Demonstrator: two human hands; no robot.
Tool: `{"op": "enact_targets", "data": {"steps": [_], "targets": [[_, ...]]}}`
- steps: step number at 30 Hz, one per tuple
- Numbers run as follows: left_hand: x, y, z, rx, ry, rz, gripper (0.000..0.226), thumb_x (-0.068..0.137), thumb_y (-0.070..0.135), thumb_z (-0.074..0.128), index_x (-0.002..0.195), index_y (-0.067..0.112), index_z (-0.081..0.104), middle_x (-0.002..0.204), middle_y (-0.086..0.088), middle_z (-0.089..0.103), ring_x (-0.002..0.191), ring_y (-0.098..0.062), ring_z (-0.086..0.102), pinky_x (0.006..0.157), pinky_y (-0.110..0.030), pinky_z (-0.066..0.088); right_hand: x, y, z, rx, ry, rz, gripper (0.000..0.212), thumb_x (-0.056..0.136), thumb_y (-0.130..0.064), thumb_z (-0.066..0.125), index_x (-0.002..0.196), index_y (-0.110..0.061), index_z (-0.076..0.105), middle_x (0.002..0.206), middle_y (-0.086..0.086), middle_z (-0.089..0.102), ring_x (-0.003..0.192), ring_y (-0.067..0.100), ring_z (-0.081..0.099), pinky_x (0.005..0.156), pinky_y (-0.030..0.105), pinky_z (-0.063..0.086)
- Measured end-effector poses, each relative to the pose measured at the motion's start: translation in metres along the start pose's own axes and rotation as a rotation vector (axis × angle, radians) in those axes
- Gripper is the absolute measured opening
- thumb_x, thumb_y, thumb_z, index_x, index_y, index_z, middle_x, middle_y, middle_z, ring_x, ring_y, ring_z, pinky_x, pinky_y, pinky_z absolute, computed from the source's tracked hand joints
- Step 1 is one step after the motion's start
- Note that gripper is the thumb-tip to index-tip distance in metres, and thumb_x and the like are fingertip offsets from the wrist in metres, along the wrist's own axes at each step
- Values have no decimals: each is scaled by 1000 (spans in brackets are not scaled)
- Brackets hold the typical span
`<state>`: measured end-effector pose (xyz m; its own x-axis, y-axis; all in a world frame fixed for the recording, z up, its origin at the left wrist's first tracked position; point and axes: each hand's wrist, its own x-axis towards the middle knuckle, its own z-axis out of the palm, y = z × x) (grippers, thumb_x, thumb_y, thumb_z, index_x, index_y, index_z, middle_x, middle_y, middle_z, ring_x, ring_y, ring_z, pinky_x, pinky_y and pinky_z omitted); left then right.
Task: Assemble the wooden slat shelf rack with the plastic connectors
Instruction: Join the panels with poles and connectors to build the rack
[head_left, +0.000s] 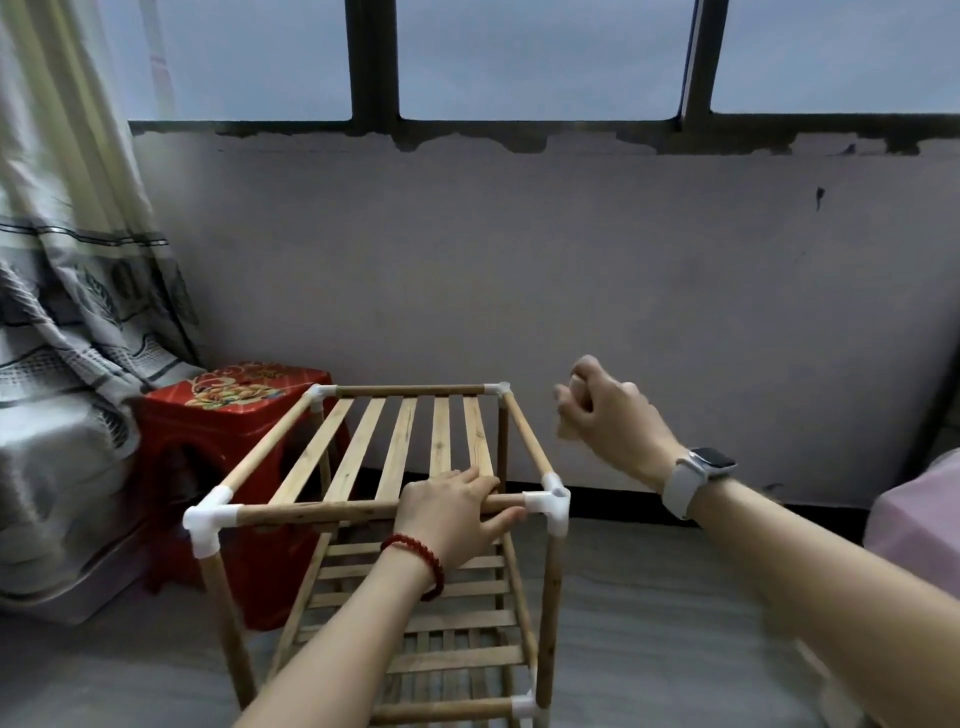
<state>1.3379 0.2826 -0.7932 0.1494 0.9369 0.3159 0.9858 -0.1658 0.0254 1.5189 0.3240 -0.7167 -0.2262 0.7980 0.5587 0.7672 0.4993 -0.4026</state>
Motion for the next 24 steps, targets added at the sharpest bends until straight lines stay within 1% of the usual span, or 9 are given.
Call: {"op": "enact_targets", "data": {"steps": [2, 5, 7, 12, 16, 18, 21, 22, 24], "targets": [[0, -1, 1, 10, 13, -9, 58, 89, 68, 27, 132, 34, 45, 131, 10, 51, 115, -10, 50, 84, -28, 44, -4, -7, -3, 204, 192, 21, 16, 97, -31, 45, 94, -17, 39, 73, -4, 64, 72, 25, 63, 66, 33, 47], [0, 2, 4, 5, 20, -6, 56, 88, 69, 27, 129, 36, 47, 128, 12, 53, 110, -9, 53, 79, -27, 43, -43, -8, 29, -155, -173, -46, 16, 98, -33, 42, 97, -18, 36, 79, 0, 59, 74, 28, 61, 60, 31, 38], [-2, 3, 4, 11, 13, -11, 55, 89, 69, 28, 129, 36, 46, 130, 12, 52, 112, -9, 52, 79, -27, 42, -28, -9, 20, -327, -288, -134, 17, 98, -36, 39, 100, -19, 37, 84, 3, 59, 73, 28, 56, 62, 31, 39], [-3, 1, 1, 24, 17, -16, 58, 89, 68, 27, 133, 35, 44, 133, 11, 50, 116, -10, 50, 81, -26, 42, -2, -19, -6, 145, 205, 2, 14, 96, -30, 44, 93, -17, 40, 73, -1, 63, 65, 23, 55, 62, 30, 40], [-4, 2, 4, 18, 8, 3, 55, 89, 67, 29, 129, 35, 46, 130, 12, 51, 110, -9, 53, 73, -23, 38, -37, 4, 23, -202, -263, -2, 17, 97, -35, 41, 97, -18, 39, 81, 0, 61, 75, 26, 60, 64, 34, 44], [-3, 0, 3, 12, 20, 2, 55, 89, 67, 29, 130, 35, 46, 130, 12, 51, 111, -8, 52, 74, -23, 38, -13, 8, 3, -116, -139, 49, 20, 97, -37, 41, 99, -17, 41, 79, -2, 60, 75, 27, 56, 66, 33, 41], [-2, 1, 3, 28, 26, 1, 57, 89, 68, 29, 131, 34, 46, 131, 11, 51, 114, -9, 51, 81, -25, 42, -6, 0, -9, 218, 354, 54, 16, 97, -31, 41, 94, -15, 42, 67, -2, 61, 63, 23, 56, 62, 27, 35], [-1, 2, 3, 32, 26, 2, 57, 89, 68, 29, 131, 34, 46, 130, 11, 51, 113, -8, 52, 80, -24, 42, -17, 0, 3, 138, 418, -9, 16, 97, -30, 40, 91, -15, 41, 63, 0, 58, 58, 25, 57, 56, 26, 34], [-1, 3, 4, 26, 34, 2, 55, 89, 67, 31, 129, 34, 47, 126, 12, 53, 109, -8, 53, 77, -23, 40, -42, -1, 29, -138, 95, -72, 17, 97, -33, 38, 91, -16, 36, 67, 3, 57, 64, 34, 61, 55, 29, 36]]}}
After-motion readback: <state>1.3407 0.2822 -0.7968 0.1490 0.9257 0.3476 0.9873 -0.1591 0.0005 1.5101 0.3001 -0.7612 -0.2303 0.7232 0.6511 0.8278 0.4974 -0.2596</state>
